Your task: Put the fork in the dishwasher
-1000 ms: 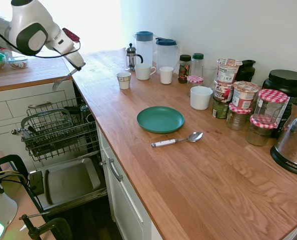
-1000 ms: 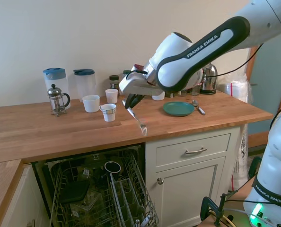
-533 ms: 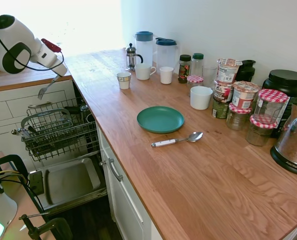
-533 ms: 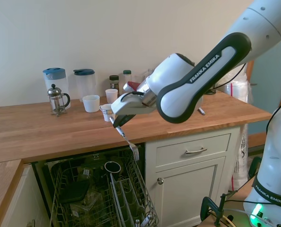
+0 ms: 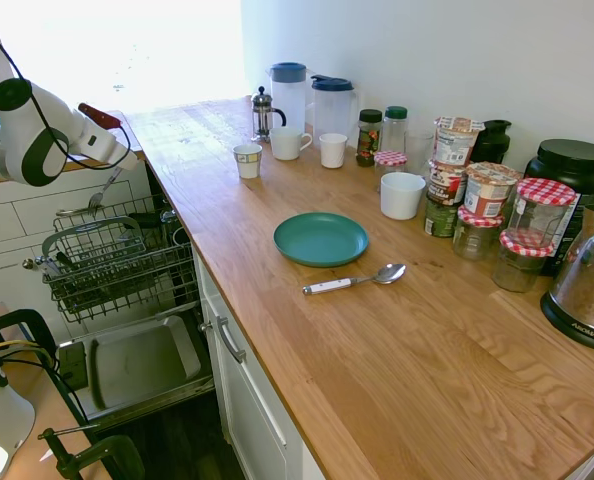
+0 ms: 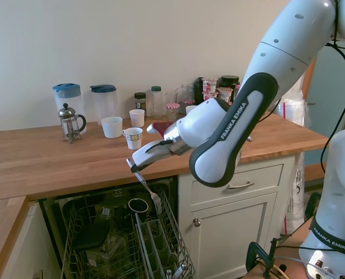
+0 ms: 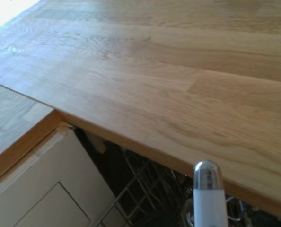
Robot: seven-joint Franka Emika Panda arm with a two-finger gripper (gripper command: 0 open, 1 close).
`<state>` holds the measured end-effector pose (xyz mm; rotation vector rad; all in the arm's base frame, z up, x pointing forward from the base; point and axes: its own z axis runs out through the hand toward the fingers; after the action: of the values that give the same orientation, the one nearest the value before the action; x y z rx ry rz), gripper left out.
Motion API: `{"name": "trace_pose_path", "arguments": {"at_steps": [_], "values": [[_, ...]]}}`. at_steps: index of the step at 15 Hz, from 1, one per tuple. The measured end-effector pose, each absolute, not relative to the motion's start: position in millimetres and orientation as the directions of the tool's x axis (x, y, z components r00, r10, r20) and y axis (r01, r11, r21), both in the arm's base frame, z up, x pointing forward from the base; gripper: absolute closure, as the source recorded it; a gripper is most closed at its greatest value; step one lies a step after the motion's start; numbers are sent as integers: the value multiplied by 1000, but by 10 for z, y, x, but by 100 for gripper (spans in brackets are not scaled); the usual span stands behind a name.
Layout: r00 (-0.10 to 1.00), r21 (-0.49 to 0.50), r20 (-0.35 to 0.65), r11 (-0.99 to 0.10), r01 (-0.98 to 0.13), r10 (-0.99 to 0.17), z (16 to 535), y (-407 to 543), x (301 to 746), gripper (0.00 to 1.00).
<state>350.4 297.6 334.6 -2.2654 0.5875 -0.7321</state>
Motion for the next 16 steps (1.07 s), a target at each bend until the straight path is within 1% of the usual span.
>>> {"name": "trace_pose_path", "arguments": {"at_steps": [3,10,16], "values": [[754,-713,357,-682,-162,-552,3134,2983,3356,100],[756,-708,384,-694,-126,-529,2570,2863,3271,100],[751,-734,387,-672,-100,-535,2300,2921,3225,100]]}}
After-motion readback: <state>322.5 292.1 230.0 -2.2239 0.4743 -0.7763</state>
